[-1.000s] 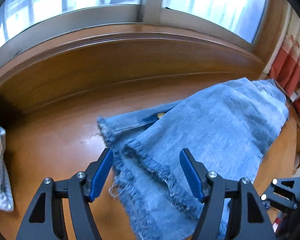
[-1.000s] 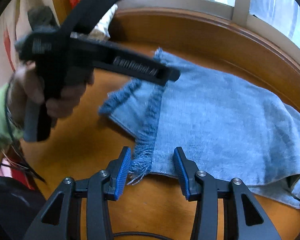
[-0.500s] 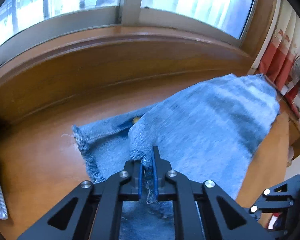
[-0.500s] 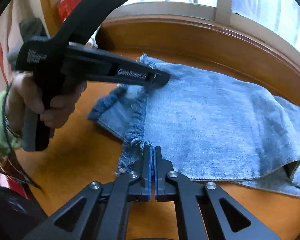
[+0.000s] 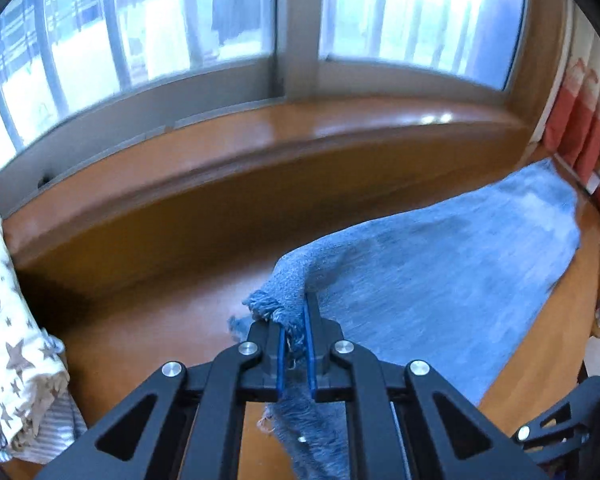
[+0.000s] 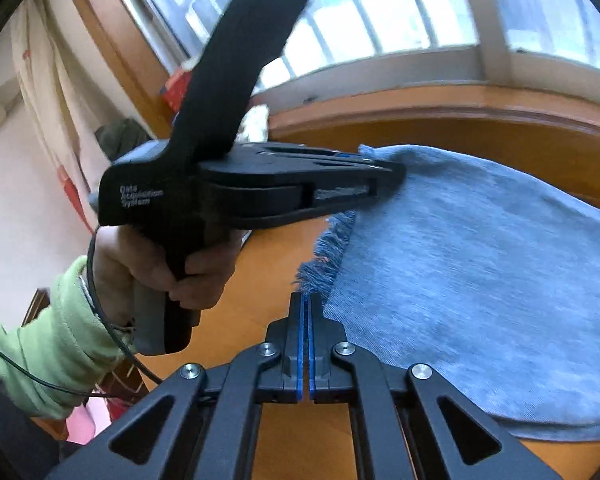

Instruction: Fold clothes

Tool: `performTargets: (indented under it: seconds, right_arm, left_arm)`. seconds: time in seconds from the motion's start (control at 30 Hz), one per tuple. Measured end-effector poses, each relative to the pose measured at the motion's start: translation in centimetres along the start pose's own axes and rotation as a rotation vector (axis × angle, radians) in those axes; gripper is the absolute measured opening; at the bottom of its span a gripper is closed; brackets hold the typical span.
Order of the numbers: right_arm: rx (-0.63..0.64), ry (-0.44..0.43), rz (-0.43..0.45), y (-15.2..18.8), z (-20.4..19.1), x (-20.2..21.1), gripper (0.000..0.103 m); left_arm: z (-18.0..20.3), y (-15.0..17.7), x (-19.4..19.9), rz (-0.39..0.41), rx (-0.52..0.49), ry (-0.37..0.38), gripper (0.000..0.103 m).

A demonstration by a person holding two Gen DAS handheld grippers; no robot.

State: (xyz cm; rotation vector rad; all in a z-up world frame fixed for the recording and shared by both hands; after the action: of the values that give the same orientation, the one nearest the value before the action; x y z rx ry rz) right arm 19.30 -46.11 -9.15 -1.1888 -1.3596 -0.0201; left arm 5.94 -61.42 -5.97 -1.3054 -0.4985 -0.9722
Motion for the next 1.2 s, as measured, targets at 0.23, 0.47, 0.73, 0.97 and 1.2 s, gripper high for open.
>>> performTargets:
  seconds: [0.23, 0.47, 0.73, 0.97, 1.2]
  right_arm:
    - [0.071, 0.017, -0.089, 1.8, -1.5, -3.9, 0.002]
    - [0.152, 0.046, -0.168, 4.2, -2.7, -6.2, 0.006]
    - [0.266, 0.227, 0.063, 2.9, -2.4, 0.3, 0.049]
    - [-0.087, 0.505, 0.02, 3.0, 11.2, 1.9, 0.049]
    - [-0.231, 0.549, -0.046, 6.7, 15.3, 1.9, 0.049]
  left_arm:
    - [-2.1, 2.1, -3.3, -0.063, 0.05, -0.074, 0.013]
    - [-4.4, 2.6, -1.2, -0.028, 0.03, -0.251, 0.02]
    - [-3.0, 2.3, 1.0, 0.048, 0.065, -0.151, 0.029]
    - [3.1, 4.1, -2.5, 0.012, 0.006, 0.026, 0.03]
    - [4.9, 7.4, -5.9, -0.076, -0.094, -0.032, 0.041]
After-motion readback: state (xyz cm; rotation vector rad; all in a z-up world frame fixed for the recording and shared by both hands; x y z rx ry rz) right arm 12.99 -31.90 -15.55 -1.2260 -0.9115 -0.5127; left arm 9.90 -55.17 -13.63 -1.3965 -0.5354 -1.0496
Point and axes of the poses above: each gripper's, at about its wrist camera, not at the fingertips, and x roughly against the way its jaws point, z to its right, y to its underside, the point moved 7 cm from there along -x, roughly the way its jaws point, and after that the axes turned 15 degrees about y, right-handed, at the moved point
